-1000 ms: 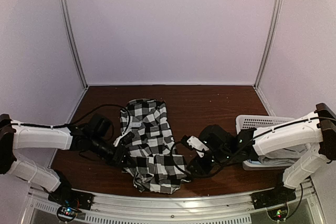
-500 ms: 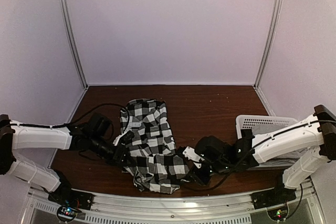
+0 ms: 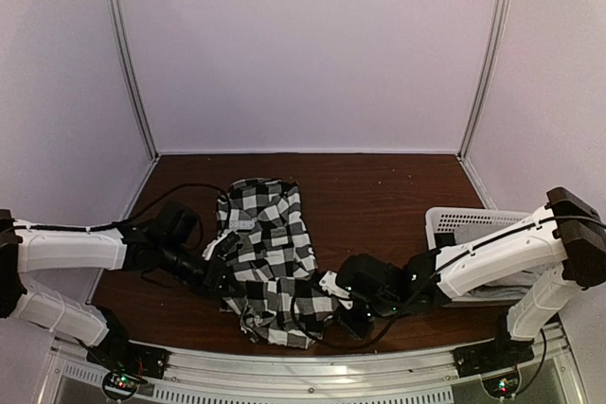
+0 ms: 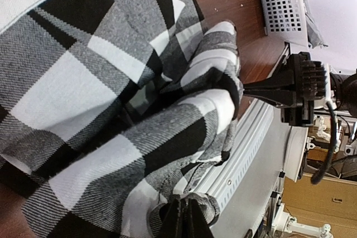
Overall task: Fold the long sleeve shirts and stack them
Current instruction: Pick up the rectangle-folded shirt from the center of the board, then fold the rectangle-folded shirt at the center of the board.
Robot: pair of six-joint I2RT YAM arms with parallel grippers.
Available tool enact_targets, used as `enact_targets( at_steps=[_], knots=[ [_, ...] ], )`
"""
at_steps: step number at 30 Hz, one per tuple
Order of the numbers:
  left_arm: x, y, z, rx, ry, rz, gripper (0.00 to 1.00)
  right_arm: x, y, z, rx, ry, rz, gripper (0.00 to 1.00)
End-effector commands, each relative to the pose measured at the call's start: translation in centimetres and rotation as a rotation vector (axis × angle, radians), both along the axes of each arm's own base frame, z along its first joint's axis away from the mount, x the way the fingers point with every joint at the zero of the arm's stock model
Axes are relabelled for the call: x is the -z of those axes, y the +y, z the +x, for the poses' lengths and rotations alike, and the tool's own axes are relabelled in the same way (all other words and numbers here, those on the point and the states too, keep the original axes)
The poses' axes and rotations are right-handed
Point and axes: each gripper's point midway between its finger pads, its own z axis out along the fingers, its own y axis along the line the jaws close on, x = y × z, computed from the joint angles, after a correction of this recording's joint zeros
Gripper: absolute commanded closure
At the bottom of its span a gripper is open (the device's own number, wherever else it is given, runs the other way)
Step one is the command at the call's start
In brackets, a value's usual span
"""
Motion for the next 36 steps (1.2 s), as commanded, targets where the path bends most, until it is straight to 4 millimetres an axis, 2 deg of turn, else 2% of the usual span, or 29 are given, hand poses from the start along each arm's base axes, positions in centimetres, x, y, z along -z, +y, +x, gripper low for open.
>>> enact_targets(
  at_steps=[1,4,8,11,13,16,20,23,25,31,33,34,36],
  knots=[
    [-3.0,-0.7,2.2,-0.055,-0.101,-0.042,0.96,-4.1,2.7,2.6,0.028,-0.121,0.06,1.0],
    [-3.9,-0.5,3.5,-0.108,-0.138,-0.031,0.97,-6.6,4.1,4.6,0.044,-0.162,0.097,1.0],
    [-4.9,0.3,5.9,-0.224,-0.17,-0.028,0.97,-9.5,5.5,9.4,0.098,-0.206,0.151,1.0],
    [-5.5,1.4,8.1,-0.335,-0.18,-0.045,0.96,-10.7,6.7,13.3,0.134,-0.213,0.199,1.0],
    [-5.2,2.4,9.7,-0.415,-0.177,-0.034,0.96,-10.8,7.4,15.9,0.157,-0.212,0.226,1.0],
    [-4.2,3.9,11.4,-0.517,-0.159,-0.009,0.96,-9.7,7.9,19.9,0.228,-0.191,0.238,1.0],
    [-1.8,5.2,13.1,-0.614,-0.129,0.046,0.96,-8.4,8.8,23.6,0.306,-0.139,0.271,1.0],
    [-0.7,5.7,14.1,-0.645,-0.134,0.07,0.96,-8.0,8.6,25.5,0.378,-0.144,0.267,1.0],
    [-0.9,5.4,15.1,-0.641,-0.163,0.059,0.96,-7.8,8.5,26.1,0.401,-0.138,0.27,1.0],
    [-1.1,5.7,16.9,-0.663,-0.222,0.1,0.95,-7.8,8.1,26.3,0.422,-0.136,0.262,0.98],
    [-1.7,5.7,17.3,-0.673,-0.249,0.086,0.94,-8.3,8.0,26.1,0.419,-0.136,0.271,0.87],
    [-2.1,5.6,17.4,-0.673,-0.261,0.077,0.93,-8.6,7.9,26.1,0.419,-0.137,0.274,0.74],
    [-2.7,5.6,17.6,-0.674,-0.28,0.062,0.92,-9.2,7.7,26.0,0.421,-0.142,0.273,0.62]
  ],
)
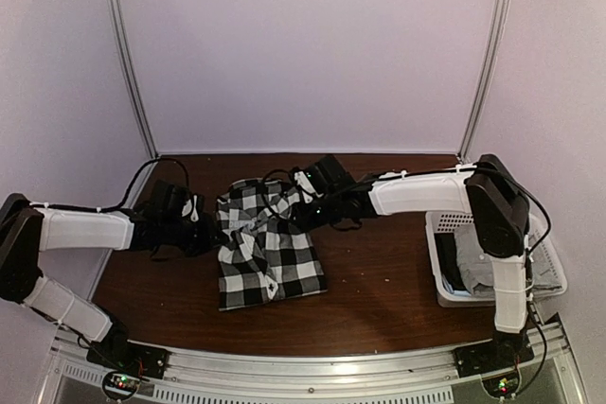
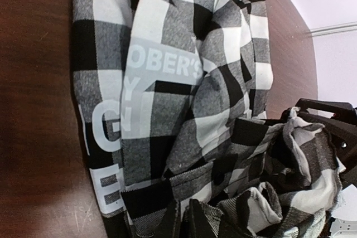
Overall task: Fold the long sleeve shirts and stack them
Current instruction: Fold the rectangle-folded shirt at the center of the board, then smooth out the 2/3-rectangle-folded shirt at the center of the board.
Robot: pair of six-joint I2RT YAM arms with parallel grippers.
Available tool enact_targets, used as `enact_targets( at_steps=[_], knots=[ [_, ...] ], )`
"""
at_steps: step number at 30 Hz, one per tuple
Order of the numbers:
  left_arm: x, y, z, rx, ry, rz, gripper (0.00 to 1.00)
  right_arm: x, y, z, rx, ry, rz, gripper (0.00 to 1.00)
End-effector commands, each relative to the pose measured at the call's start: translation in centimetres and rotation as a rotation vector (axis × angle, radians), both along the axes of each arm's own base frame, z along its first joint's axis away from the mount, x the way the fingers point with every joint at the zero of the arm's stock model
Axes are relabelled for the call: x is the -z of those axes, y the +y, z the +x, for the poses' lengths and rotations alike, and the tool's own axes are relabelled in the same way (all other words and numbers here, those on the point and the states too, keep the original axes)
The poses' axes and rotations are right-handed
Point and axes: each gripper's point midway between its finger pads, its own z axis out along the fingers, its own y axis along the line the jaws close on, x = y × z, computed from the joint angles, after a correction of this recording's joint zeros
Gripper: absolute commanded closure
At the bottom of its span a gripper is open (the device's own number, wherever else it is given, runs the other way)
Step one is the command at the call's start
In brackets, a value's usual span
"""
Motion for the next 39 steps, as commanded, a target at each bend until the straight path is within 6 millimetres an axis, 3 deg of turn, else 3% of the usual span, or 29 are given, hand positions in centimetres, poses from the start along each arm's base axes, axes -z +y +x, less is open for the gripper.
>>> enact_targets(
  at_steps=[1,4,9,12,16,21,24,28,33,39],
  knots=[
    [-3.7,-0.4,2.5,-0.015,-0.156,-0.032,0.92,-3.2,-0.7,0.3,0.029,-0.036,0.029,0.56],
    [-3.8,-0.5,2.5,-0.009,-0.162,-0.038,0.92,-4.7,-1.4,-0.1,0.043,-0.065,0.033,0.51],
    [-4.1,-0.6,2.4,-0.004,-0.17,-0.048,0.92,-6.9,-2.9,-1.3,0.074,-0.129,0.015,0.52],
    [-4.2,-0.6,2.4,-0.002,-0.174,-0.051,0.92,-7.6,-2.7,-2.8,0.048,-0.132,0.023,0.55],
    [-4.2,-0.7,2.4,0.001,-0.174,-0.054,0.93,-7.0,-0.3,-6.0,-0.101,-0.06,0.08,0.69],
    [-4.2,-0.7,2.3,0.003,-0.175,-0.055,0.93,-4.2,3.2,-10.1,-0.269,0.014,0.05,0.9],
    [-4.3,-0.7,2.3,0.005,-0.178,-0.056,0.93,-3.6,4.9,-11.3,-0.328,0.044,0.083,0.92],
    [-4.5,-0.7,2.4,0.004,-0.186,-0.059,0.93,-2.6,6.8,-11.0,-0.355,0.068,0.119,0.92],
    [-4.8,-0.8,2.5,0.005,-0.195,-0.059,0.93,-2.5,9.3,-9.1,-0.354,0.105,0.206,0.92],
    [-5.0,-0.5,2.7,0.002,-0.206,-0.042,0.92,-1.8,9.9,-6.0,-0.302,0.143,0.28,0.81]
  ],
)
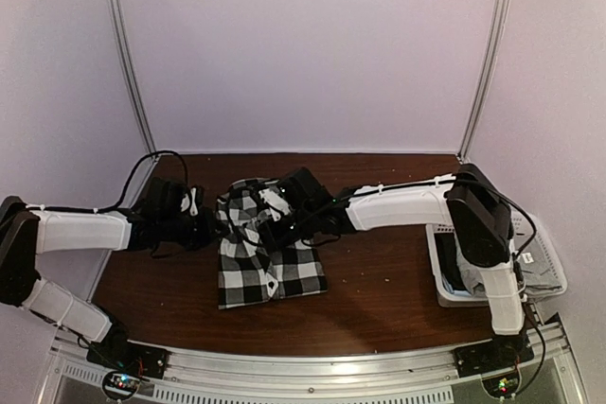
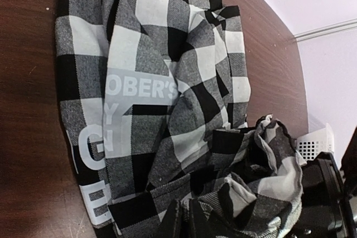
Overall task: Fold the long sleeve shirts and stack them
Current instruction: Smooth out the 2/3-rectangle-folded shirt at the center of the board.
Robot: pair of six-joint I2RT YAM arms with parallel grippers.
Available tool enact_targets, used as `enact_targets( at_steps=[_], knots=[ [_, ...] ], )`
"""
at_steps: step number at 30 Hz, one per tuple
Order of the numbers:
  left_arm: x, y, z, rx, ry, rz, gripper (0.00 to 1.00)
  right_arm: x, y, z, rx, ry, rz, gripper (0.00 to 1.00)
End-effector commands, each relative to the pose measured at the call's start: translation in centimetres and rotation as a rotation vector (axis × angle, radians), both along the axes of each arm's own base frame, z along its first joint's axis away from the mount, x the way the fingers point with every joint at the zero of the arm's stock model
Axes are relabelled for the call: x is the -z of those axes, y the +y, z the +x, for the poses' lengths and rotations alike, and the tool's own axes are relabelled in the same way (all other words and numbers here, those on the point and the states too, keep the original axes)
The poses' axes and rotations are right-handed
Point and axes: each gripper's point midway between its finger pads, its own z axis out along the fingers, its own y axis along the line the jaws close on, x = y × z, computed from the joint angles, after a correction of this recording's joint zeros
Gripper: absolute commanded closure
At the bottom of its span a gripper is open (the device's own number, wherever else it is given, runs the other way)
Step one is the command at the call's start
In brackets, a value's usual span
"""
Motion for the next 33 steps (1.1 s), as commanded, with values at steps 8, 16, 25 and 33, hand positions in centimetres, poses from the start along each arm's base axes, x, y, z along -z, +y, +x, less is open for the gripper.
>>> enact_targets(
  at_steps=[8,16,25,33],
  knots=[
    [-3.6,0.9,2.0,-0.037,-0.136,0.049,0.55,0.4,2.5,3.4,-0.015,0.12,0.178,0.72],
    [-4.4,2.5,2.1,-0.084,-0.14,0.136,0.47,-1.1,2.2,6.2,0.036,0.166,0.297,0.61],
    [-2.9,3.0,1.4,-0.092,-0.09,0.156,0.48,-5.2,2.4,7.6,0.0,0.181,0.405,0.59],
    [-2.3,2.3,1.5,-0.065,-0.079,0.138,0.49,-6.8,1.0,7.6,0.02,0.08,0.357,0.52]
  ],
)
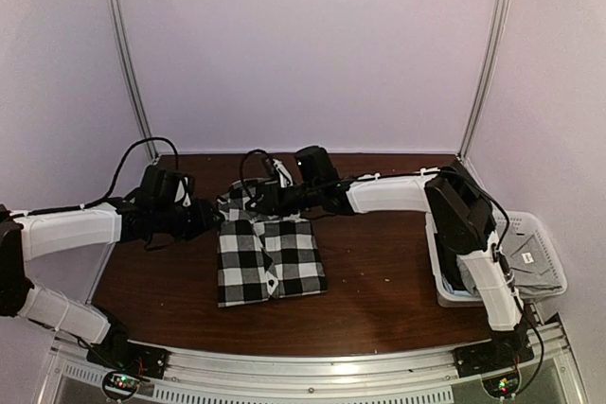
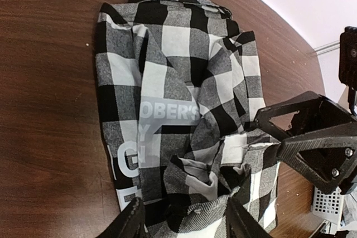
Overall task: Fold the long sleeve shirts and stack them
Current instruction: Smooth out the 2/3-rectangle-folded shirt at the center of the board.
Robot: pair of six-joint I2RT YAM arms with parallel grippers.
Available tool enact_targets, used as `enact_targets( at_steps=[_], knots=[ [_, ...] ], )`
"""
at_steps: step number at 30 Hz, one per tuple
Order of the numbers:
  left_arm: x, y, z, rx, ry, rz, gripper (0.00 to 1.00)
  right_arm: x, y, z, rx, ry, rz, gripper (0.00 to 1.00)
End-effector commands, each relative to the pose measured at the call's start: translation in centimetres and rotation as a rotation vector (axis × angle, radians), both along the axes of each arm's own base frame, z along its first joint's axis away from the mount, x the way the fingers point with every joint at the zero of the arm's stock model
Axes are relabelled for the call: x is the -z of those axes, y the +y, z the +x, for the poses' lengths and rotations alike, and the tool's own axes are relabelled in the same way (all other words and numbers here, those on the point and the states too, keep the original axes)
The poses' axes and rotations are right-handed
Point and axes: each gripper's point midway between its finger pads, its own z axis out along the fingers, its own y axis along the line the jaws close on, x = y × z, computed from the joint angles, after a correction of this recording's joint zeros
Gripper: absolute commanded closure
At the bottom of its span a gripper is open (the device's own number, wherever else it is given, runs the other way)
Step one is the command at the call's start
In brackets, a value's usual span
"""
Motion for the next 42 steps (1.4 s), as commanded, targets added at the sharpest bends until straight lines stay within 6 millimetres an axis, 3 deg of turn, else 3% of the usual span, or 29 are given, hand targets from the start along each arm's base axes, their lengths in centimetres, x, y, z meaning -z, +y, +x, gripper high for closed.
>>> enact_targets(
  at_steps=[1,10,17,21,26,28,38,42],
  knots=[
    [-0.1,-0.4,0.7,0.012,-0.021,-0.011,0.49,-3.0,-0.7,-0.5,-0.002,-0.096,-0.019,0.5],
    [-0.3,-0.6,1.0,0.017,-0.025,-0.011,0.5,1.4,-0.7,-4.8,-0.112,-0.144,-0.208,0.41],
    [-0.2,-0.5,1.1,0.01,-0.023,-0.009,0.5,3.6,-1.3,-3.8,-0.021,-0.173,-0.327,0.41],
    [0.0,-0.5,1.2,0.005,-0.017,-0.007,0.5,3.2,-0.5,-4.2,-0.031,-0.182,-0.316,0.52],
    [0.5,-0.1,1.3,-0.02,-0.003,0.01,0.49,2.1,-0.2,-4.1,-0.014,-0.21,-0.316,0.91],
    [0.8,0.4,1.3,-0.037,0.004,0.017,0.48,1.9,-0.5,-3.9,0.005,-0.222,-0.329,0.99],
    [1.2,3.1,1.8,-0.102,0.029,-0.027,0.33,1.2,-0.5,-4.1,0.036,-0.261,-0.36,1.0],
    [0.4,1.7,1.5,-0.015,-0.008,-0.094,0.34,0.8,-0.3,-4.4,0.044,-0.278,-0.368,1.0]
  ],
)
